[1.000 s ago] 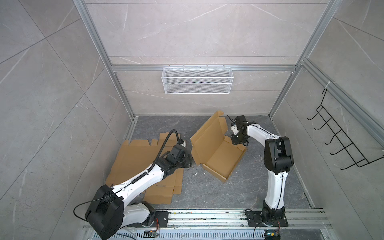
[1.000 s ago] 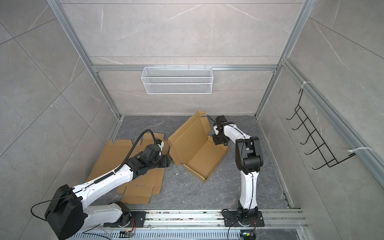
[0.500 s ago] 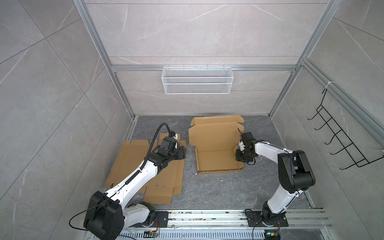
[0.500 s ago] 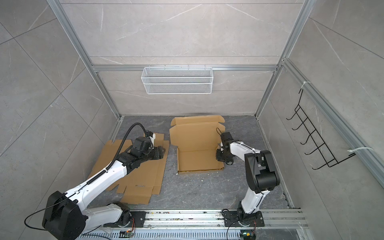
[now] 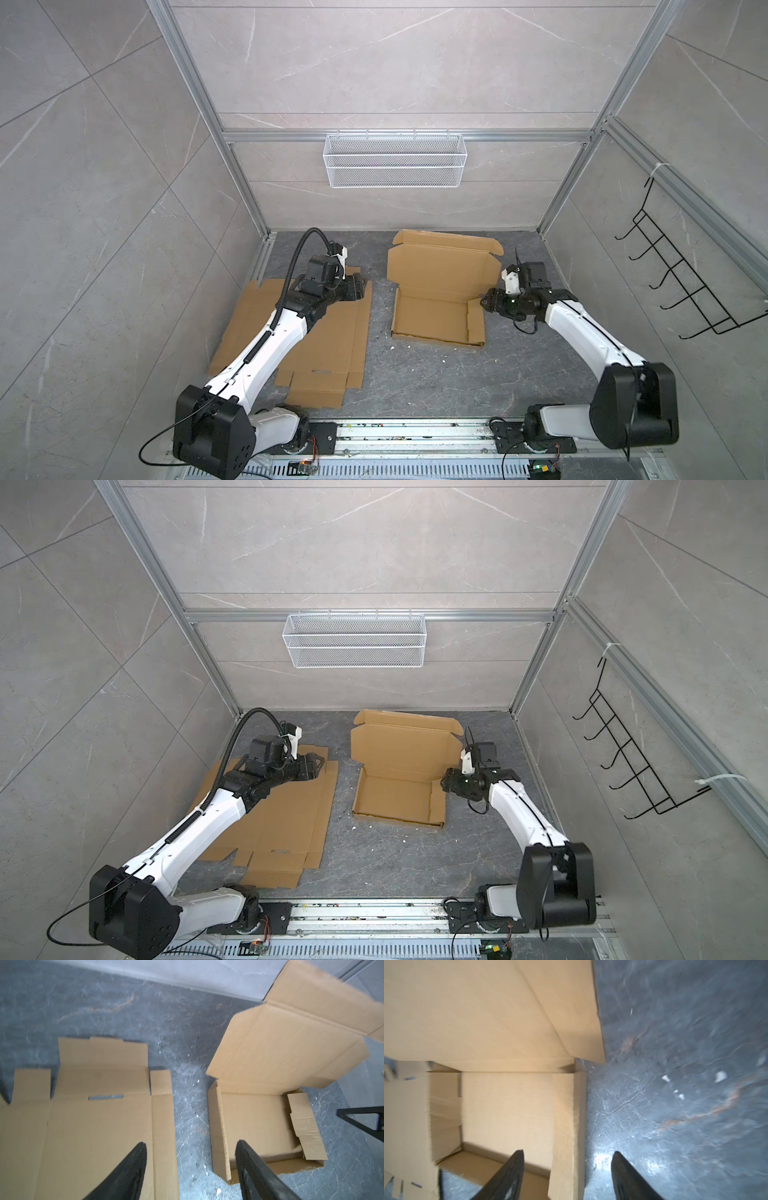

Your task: Fold the paper box

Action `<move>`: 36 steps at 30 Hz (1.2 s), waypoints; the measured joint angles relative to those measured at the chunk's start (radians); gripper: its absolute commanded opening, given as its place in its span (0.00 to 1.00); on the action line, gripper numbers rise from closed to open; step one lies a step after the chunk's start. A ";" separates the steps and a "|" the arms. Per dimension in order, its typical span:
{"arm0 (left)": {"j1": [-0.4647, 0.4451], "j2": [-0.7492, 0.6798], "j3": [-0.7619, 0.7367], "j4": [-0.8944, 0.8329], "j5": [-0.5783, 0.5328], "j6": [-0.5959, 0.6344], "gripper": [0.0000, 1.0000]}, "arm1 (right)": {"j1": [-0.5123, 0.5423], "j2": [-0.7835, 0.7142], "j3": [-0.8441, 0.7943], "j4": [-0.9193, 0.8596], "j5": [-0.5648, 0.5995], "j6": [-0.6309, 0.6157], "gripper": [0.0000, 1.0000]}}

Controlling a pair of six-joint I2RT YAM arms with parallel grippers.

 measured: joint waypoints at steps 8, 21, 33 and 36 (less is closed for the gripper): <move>0.048 0.242 0.272 0.028 0.195 0.168 0.69 | -0.024 -0.136 0.051 0.104 -0.025 -0.030 0.88; 0.051 0.664 0.558 -0.044 0.443 0.378 0.73 | -0.171 0.089 0.156 0.199 -0.203 -0.168 0.83; 0.051 0.726 0.572 -0.031 0.522 0.422 0.52 | -0.154 0.246 0.191 0.210 -0.278 -0.269 0.75; 0.051 0.727 0.572 -0.026 0.536 0.428 0.48 | -0.143 0.259 0.193 0.214 -0.292 -0.284 0.73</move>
